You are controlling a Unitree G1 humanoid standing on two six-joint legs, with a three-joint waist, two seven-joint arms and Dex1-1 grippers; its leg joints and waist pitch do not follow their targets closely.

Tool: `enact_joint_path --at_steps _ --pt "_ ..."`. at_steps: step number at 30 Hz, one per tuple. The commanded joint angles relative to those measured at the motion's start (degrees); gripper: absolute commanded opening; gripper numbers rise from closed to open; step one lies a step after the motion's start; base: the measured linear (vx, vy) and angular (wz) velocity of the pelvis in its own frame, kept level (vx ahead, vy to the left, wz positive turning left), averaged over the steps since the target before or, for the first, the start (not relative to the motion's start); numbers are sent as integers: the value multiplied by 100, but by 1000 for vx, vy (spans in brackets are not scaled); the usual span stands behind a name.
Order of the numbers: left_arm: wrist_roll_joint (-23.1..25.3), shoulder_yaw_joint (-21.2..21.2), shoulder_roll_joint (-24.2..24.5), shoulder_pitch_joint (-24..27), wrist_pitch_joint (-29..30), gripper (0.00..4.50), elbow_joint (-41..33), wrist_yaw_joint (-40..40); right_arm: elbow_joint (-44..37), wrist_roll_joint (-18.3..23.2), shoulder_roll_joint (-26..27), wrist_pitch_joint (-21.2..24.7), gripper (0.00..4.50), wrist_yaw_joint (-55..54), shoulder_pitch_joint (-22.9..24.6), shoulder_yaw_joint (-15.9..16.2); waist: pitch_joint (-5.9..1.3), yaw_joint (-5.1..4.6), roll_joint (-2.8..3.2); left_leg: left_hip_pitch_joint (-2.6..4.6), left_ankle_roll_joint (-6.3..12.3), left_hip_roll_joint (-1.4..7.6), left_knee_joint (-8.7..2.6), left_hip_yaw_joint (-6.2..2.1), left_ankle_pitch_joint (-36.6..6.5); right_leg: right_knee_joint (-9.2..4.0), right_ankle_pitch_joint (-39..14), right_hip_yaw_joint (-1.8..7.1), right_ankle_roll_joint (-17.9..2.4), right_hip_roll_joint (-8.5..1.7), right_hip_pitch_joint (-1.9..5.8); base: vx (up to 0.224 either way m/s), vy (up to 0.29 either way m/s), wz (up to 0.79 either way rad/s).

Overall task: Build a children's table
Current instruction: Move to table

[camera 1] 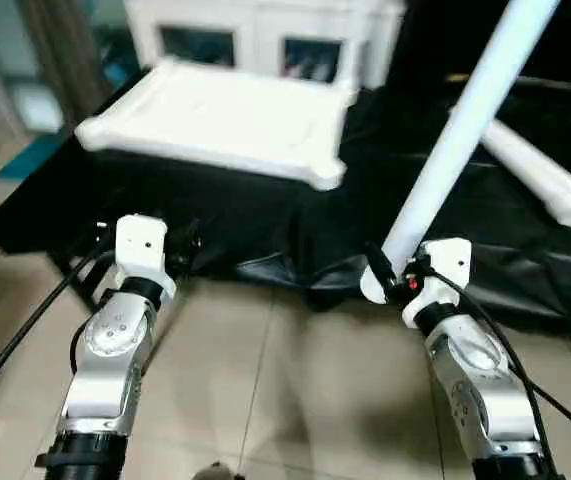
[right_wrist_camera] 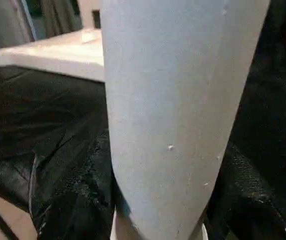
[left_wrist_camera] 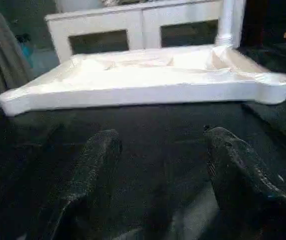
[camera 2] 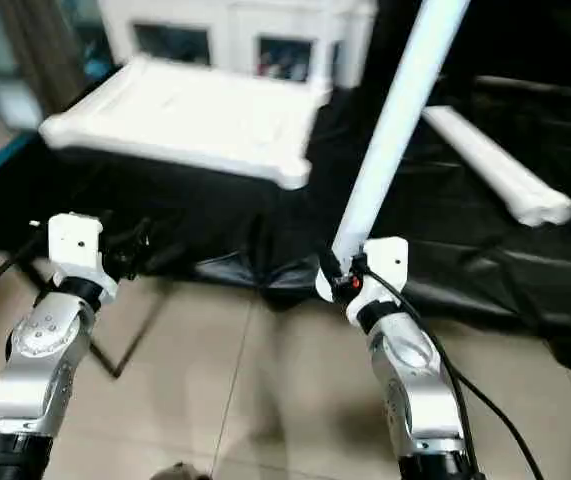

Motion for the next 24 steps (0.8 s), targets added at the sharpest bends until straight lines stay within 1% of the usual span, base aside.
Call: enact_joint_path --at_steps 1,2,3,4,5,6,7,8,9,10,11,12,13,14,15,16,17,18,19,20,21,22,23,24 --pt "12 -9 48 37 39 297 -70 -44 -69 59 34 30 188 13 -67 -71 -462 -18 116 387 1338 941 -298 -333 587 -163 820 585 -975 -690 144 70 -18 39" --pt "7 -13 50 40 40 297 -74 -50 -72 77 44 25 188 0 -67 -91 -410 7 117 280 1261 920 -312 -239 671 -133 1020 665 -1058 -693 150 56 -25 20" --pt "-11 -24 56 41 31 297 -78 -78 -77 94 47 15 188 -10 -65 -110 -387 47 78 246 1023 823 -352 -113 161 -184 910 706 -1175 -751 186 0 0 0" --pt "-20 -31 60 40 24 297 -78 -96 -79 88 39 9 188 -8 -64 -107 -360 71 71 249 834 796 -396 -58 -318 -238 572 715 -1188 -773 224 0 0 0" --pt "-27 -41 61 35 12 297 -77 -109 -83 95 30 5 188 -1 -57 -103 -288 101 68 278 361 782 -483 23 -1349 -374 -543 744 -1078 -797 285 0 0 0" --pt "-32 -48 62 30 4 297 -76 -120 -86 89 18 1 188 -1 -52 -96 -207 103 63 380 -56 783 -554 52 -2267 -505 -2001 742 -793 -762 299 0 0 0" --pt "-32 -50 62 29 2 297 -77 -123 -86 85 14 -1 188 -2 -50 -93 -154 96 69 462 -228 778 -577 54 -2709 -593 -2705 738 -605 -738 241 0 0 0" --pt "-33 -49 63 25 -1 297 -77 -127 -90 81 10 -4 188 -4 -49 -89 -69 51 69 658 -489 753 -589 41 -3583 -753 -3848 661 -254 -679 177 0 0 0" --pt "-39 -40 50 8 -17 297 -74 -119 -98 105 8 -19 188 4 -49 -111 -35 -18 67 827 -593 709 -555 31 -4058 -895 -4420 509 17 -617 194 0 0 0" --pt "-40 -39 48 6 -17 297 -74 -119 -99 108 7 -21 188 6 -49 -113 -20 -31 100 888 -610 710 -559 22 -4197 -944 -4418 450 67 -588 215 0 0 0" --pt "-43 -38 52 -2 -16 297 -71 -118 -106 111 7 -41 188 9 -51 -122 -25 -90 118 855 -610 745 -668 -18 -4328 -907 -4070 390 116 -537 357 0 0 0" --pt "-38 -40 59 -10 -20 297 -63 -116 -116 124 16 -72 188 10 -57 -137 -35 -108 134 812 -616 769 -733 -26 -4380 -856 -3832 406 102 -531 435 0 0 0" --pt "-36 -35 65 -14 -24 297 -56 -118 -137 148 27 -90 188 7 -67 -155 -67 -192 136 757 -689 795 -843 -53 -4562 -737 -3371 461 17 -540 530 0 0 0" --pt "-34 -35 62 -15 -25 297 -55 -116 -140 156 25 -89 188 9 -69 -161 -95 -203 129 742 -677 768 -827 -46 -4403 -747 -3301 510 -32 -585 545 0 0 0" --pt "-31 -33 62 -13 -25 297 -59 -116 -144 164 22 -83 188 14 -70 -163 -162 -197 80 652 -530 705 -779 12 -3676 -790 -3151 628 -169 -697 604 63 19 -11" --pt "-29 -32 63 -12 -26 297 -62 -115 -147 169 20 -81 188 18 -70 -164 -179 -179 68 563 -411 679 -755 49 -3218 -806 -3060 678 -230 -736 656 63 19 -11" --pt "-30 -27 72 -3 -28 297 -71 -123 -146 168 26 -85 188 20 -63 -155 -214 -146 46 421 -181 648 -716 106 -2352 -790 -2805 722 -311 -740 751 65 12 -10" --pt "-29 -27 82 5 -31 297 -79 -134 -140 166 29 -90 188 21 -57 -148 -261 -130 43 366 21 624 -676 144 -1687 -736 -2355 712 -391 -684 788 82 5 -8" --pt "-23 -33 96 13 -34 297 -92 -148 -130 172 33 -95 188 26 -52 -141 -299 -134 54 450 180 635 -668 158 -1358 -657 -1821 672 -543 -600 728 82 5 -8" --pt "-21 -32 106 15 -35 297 -96 -155 -123 172 38 -96 188 25 -51 -132 -324 -140 72 531 247 653 -664 159 -1240 -604 -1483 650 -657 -560 678 119 -5 2" --pt "-20 -35 106 16 -34 297 -102 -155 -120 174 38 -98 188 27 -50 -132 -367 -182 86 669 428 686 -638 130 -925 -458 -657 609 -912 -489 605 162 -13 6" --pt "-20 -41 110 19 -30 297 -114 -159 -107 169 37 -103 188 30 -49 -121 -381 -204 68 664 571 685 -612 100 -650 -363 -191 594 -1011 -462 606 162 -13 6" --pt "-18 -47 108 23 -28 297 -122 -157 -103 167 32 -107 188 35 -46 -118 -417 -197 71 672 976 629 -518 103 -110 -261 495 588 -1136 -456 598 166 -16 5" --pt "-23 -49 116 24 -30 297 -130 -165 -95 167 55 -11 188 23 -54 -109 -445 -188 33 651 1322 552 -433 135 274 -192 943 615 -1248 -459 623 140 -19 7"
